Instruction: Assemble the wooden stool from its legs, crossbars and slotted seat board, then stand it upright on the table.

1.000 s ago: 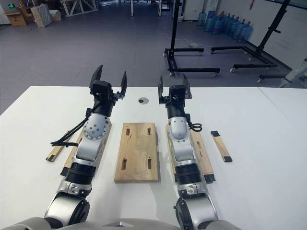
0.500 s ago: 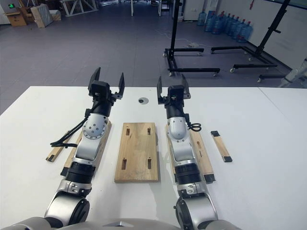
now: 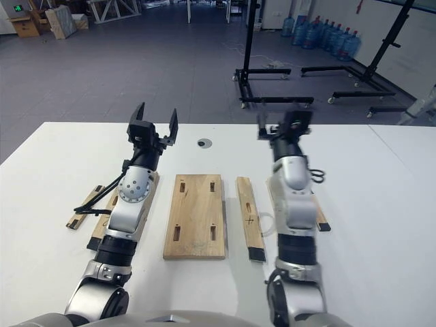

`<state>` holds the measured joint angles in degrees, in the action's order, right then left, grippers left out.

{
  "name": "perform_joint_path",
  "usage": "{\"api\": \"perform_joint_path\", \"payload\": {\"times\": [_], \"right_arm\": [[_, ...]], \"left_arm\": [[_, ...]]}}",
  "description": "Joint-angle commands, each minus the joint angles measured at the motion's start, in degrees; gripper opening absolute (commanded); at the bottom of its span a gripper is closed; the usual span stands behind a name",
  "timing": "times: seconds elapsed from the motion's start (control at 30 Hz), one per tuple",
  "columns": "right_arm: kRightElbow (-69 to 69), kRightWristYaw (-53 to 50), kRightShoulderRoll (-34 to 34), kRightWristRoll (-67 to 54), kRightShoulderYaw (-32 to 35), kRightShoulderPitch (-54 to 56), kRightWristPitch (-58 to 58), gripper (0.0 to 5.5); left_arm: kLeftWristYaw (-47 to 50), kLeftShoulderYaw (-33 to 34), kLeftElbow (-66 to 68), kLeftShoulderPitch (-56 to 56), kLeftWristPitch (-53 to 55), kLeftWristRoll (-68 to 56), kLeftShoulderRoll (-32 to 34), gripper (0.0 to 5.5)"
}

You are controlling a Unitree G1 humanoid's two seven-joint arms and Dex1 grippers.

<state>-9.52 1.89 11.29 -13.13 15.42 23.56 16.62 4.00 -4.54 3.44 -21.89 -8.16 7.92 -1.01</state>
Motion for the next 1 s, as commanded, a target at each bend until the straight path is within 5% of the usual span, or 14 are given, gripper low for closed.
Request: {"api": "perform_joint_path", "payload": {"times": [0.03, 0.33, 0.73, 1.0], "right_arm": [[1.93, 4.23, 7.70, -6.86, 7.82, -0.25, 9.37, 3.95], [11.17, 16.54, 15.41, -11.83, 14.05, -16.53, 14.84, 3.95], [11.56, 22.27, 21.13, -9.57, 6.87, -29.86, 28.67, 3.95], [9.83, 23.68, 23.39, -8.61, 0.54, -31.93, 36.29, 2.64]], "left_arm": [[0.70, 0.58, -2.00, 1.76, 1.21, -0.42, -0.63, 4.03], [2.34, -0.02, -4.64, 4.53, 0.86, 0.09, -2.64, 4.03], [6.02, -0.74, -8.14, 7.61, 1.64, 1.64, -4.28, 4.03], [6.65, -1.21, -8.33, 7.73, 2.04, 1.46, -4.11, 4.03]]}}
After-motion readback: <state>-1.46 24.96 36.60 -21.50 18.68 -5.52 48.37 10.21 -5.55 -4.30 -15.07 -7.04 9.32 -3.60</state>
